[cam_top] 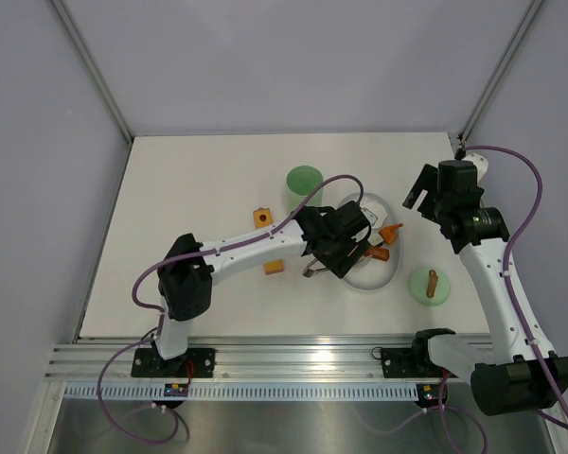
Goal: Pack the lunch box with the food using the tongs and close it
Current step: Pick up the fake food from the plate.
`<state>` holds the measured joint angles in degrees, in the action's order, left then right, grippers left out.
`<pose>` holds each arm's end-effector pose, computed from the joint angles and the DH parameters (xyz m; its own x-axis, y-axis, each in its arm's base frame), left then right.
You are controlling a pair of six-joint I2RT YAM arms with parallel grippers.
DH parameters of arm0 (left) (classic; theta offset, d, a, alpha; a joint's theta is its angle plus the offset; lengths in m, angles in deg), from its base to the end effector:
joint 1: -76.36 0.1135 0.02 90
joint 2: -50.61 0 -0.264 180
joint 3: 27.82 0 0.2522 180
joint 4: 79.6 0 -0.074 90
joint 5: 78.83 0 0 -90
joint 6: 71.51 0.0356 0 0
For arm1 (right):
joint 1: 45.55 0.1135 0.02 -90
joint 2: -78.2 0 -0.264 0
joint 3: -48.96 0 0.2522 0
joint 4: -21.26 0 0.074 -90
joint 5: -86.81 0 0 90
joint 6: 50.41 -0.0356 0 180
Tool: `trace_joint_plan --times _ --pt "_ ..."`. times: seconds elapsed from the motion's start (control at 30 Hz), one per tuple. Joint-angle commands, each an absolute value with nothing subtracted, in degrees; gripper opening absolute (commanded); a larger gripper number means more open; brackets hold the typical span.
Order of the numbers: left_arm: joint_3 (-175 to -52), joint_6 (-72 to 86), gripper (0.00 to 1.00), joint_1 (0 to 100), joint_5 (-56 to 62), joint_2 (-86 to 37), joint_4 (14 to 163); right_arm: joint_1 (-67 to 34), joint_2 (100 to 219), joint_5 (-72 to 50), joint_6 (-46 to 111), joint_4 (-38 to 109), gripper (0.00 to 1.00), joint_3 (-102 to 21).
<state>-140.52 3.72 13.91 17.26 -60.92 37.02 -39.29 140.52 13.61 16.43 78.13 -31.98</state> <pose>0.1976 -0.3707 0.2674 -0.6146 0.6300 -0.4748 0.7260 0.6871 -0.0281 0.2210 0.0139 0.3609 -0.5181 0.3219 -0.7924 0.3535 0.9242 0.1443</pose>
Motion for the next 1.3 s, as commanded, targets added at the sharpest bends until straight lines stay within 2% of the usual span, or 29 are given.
trace_joint_plan --times 0.0,0.13,0.23,0.27,0.37,0.5,0.63,0.9,1.27 --pt "-143.53 4.51 0.7 13.61 18.99 -61.8 38.04 -39.48 139.54 12.72 16.38 77.21 0.9 -31.78" --pt "-143.45 4.42 0.68 13.61 18.91 -62.59 37.69 -39.48 139.37 12.63 16.29 77.12 0.9 -31.86" --pt "-143.45 4.16 0.6 13.52 19.34 -62.25 37.34 -39.48 139.54 12.54 16.21 77.12 0.9 -31.86" --pt "-143.45 3.99 0.54 13.52 19.87 -61.9 37.25 -39.48 139.46 12.54 16.21 77.03 0.9 -31.78" --pt "-143.71 3.63 0.44 13.26 21.36 -59.53 36.55 -39.48 139.46 12.46 16.21 77.12 0.9 -31.95" --pt "-145.03 3.28 0.38 13.08 23.3 -55.75 34.79 -39.48 139.37 12.63 16.38 77.12 0.9 -32.3" --pt "-148.19 3.89 0.39 13.08 25.06 -52.4 32.16 -39.48 139.37 12.72 16.47 77.21 0.9 -32.57" --pt "-161.98 5.39 0.4 16.32 26.64 -50.91 25.92 -39.48 138.75 12.19 15.94 77.47 0.9 -33.53" --pt "-164.28 3.11 0.4 29.42 23.12 -51.17 25.21 -39.48 137.7 11.67 15.77 78.09 0.9 -33.53"
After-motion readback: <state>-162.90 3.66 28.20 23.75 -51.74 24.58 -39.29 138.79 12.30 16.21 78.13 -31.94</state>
